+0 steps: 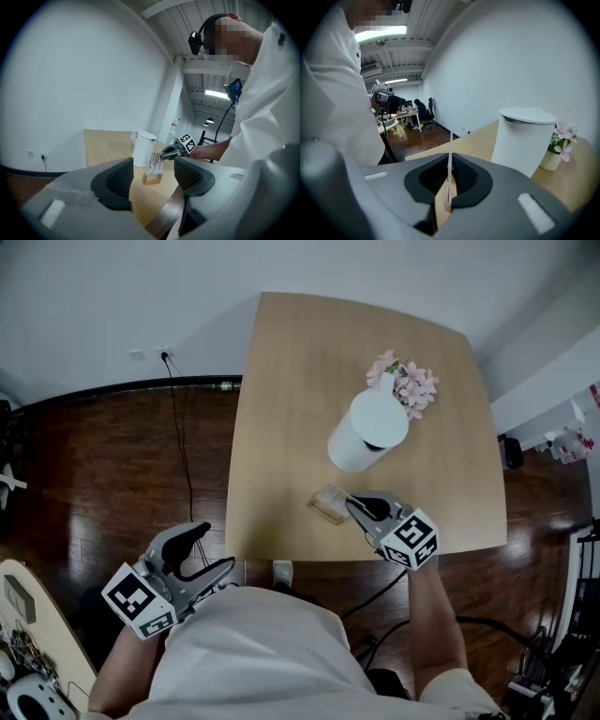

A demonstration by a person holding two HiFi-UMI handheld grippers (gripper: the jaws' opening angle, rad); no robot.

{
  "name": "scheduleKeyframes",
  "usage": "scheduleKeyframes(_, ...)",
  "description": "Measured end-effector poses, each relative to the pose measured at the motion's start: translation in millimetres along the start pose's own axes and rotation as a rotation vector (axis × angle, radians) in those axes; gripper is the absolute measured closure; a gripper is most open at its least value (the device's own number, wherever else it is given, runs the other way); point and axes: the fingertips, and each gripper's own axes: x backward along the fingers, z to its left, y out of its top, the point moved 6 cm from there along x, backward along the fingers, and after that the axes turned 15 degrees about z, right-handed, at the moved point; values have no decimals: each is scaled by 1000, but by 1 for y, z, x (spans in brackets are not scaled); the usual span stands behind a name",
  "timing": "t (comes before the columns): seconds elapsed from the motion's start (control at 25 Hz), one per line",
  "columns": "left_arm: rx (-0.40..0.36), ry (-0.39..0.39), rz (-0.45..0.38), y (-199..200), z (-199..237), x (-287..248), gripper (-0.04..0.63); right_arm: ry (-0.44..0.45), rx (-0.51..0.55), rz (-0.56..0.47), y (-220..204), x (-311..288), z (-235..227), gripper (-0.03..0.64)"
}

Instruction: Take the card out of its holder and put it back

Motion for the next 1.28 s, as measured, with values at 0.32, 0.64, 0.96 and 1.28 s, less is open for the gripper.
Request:
scheduleKeyframes(0.32, 4, 0, 10, 2, 3, -2, 311, 24, -4, 22, -18, -17, -2, 595)
scheduleKeyframes(0.64, 17, 17, 22, -4, 4, 4, 311, 49, -17, 34, -35, -31, -6, 595)
scheduleKeyframes(0.96, 21, 27, 16, -9, 4, 13, 311, 20, -14, 37, -39, -33, -7, 592)
scheduleKeyframes(1.28, 5, -1, 4, -20, 4, 28, 311, -115, -54, -22, -21, -16, 2, 522)
